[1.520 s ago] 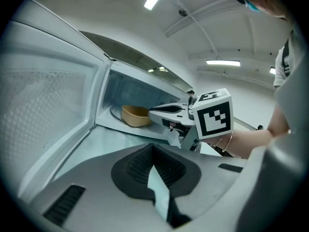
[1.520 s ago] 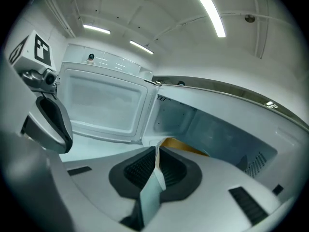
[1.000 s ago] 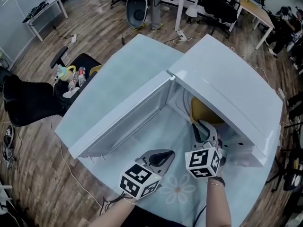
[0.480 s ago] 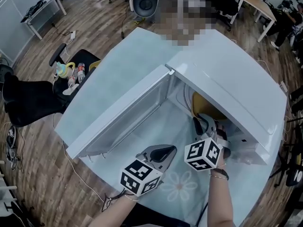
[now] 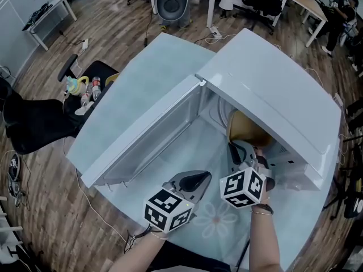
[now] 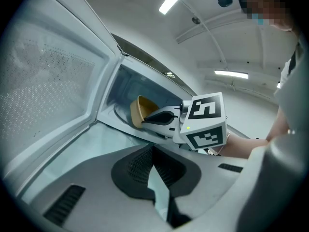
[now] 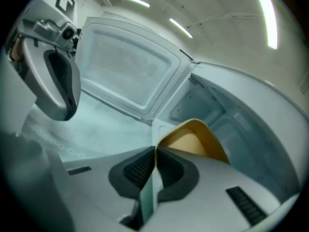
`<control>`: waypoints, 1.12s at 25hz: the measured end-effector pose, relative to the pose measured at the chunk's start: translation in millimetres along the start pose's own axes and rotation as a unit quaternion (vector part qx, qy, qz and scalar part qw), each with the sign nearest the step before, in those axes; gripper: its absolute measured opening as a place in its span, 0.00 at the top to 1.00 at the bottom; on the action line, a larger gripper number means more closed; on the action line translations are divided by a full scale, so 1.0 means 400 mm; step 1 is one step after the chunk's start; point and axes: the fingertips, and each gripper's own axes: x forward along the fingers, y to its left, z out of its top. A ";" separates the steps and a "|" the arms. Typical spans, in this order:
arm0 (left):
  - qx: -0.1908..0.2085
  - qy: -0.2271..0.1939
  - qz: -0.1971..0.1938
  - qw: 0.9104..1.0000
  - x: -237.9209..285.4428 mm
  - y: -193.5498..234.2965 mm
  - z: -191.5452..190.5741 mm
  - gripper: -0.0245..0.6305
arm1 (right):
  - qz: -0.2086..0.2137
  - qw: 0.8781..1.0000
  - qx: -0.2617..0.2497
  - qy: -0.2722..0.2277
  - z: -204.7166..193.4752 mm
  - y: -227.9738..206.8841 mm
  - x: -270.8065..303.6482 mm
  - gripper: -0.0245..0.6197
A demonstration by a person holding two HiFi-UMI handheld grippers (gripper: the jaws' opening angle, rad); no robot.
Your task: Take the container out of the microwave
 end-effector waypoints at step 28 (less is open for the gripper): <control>0.064 0.003 -0.069 0.996 -0.151 -0.210 -0.048 0.97 | -0.018 0.983 0.167 -0.073 0.031 0.173 -0.327 0.93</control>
